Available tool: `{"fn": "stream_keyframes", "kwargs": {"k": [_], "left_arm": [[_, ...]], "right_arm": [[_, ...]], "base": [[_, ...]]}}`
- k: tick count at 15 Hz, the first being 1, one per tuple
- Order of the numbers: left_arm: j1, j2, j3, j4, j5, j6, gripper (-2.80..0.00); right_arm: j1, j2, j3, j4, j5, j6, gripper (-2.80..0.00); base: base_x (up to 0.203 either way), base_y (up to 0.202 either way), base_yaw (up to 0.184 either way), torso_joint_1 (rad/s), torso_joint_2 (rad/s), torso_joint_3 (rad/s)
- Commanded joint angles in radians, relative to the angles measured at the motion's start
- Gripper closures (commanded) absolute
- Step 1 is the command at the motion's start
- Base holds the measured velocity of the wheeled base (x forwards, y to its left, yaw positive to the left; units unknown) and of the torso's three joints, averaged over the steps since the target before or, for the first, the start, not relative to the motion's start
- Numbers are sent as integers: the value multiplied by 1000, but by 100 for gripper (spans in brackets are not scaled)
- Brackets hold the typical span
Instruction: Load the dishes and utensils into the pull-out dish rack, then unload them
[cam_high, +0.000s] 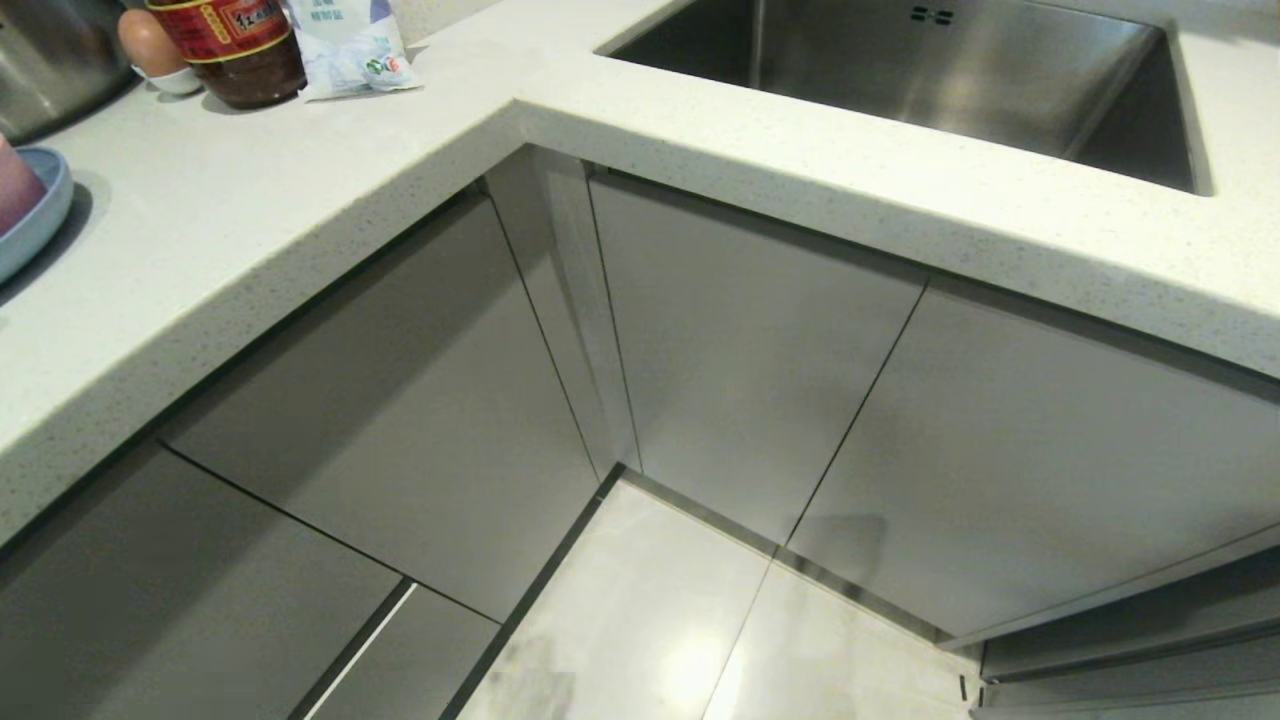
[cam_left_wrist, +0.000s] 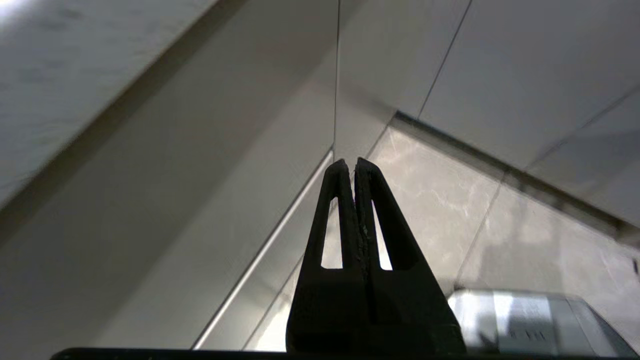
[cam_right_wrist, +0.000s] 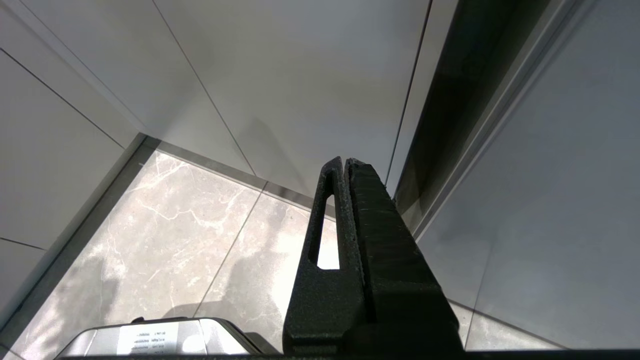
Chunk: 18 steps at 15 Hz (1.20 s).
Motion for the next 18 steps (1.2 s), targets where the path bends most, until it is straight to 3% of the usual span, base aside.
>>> {"fn": "stream_keyframes", "kwargs": {"k": [1, 2, 4, 6, 8, 12, 18], "left_arm": [[0, 3, 237, -318, 2, 13, 0], [0, 3, 339, -423, 2, 22, 0], [0, 4, 422, -501, -19, 0, 0], [0, 4, 402, -418, -51, -2, 0], [0, 3, 409, -466, -68, 47, 0], [0, 4, 409, -468, -63, 1, 0], [0, 3, 409, -467, -65, 8, 0]], "right_arm": [[0, -3, 0, -1, 0, 0, 0], [0, -4, 0, -1, 0, 0, 0], [0, -4, 0, -1, 0, 0, 0], [-1, -3, 0, -1, 0, 0, 0], [0, -3, 0, -1, 0, 0, 0], [0, -3, 0, -1, 0, 0, 0], [-1, -4, 0, -1, 0, 0, 0]], "base": [[0, 0, 0, 0, 0, 0], [0, 0, 0, 0, 0, 0], [0, 0, 0, 0, 0, 0], [0, 0, 0, 0, 0, 0], [0, 0, 0, 0, 0, 0], [0, 0, 0, 0, 0, 0], [0, 0, 0, 0, 0, 0]]}}
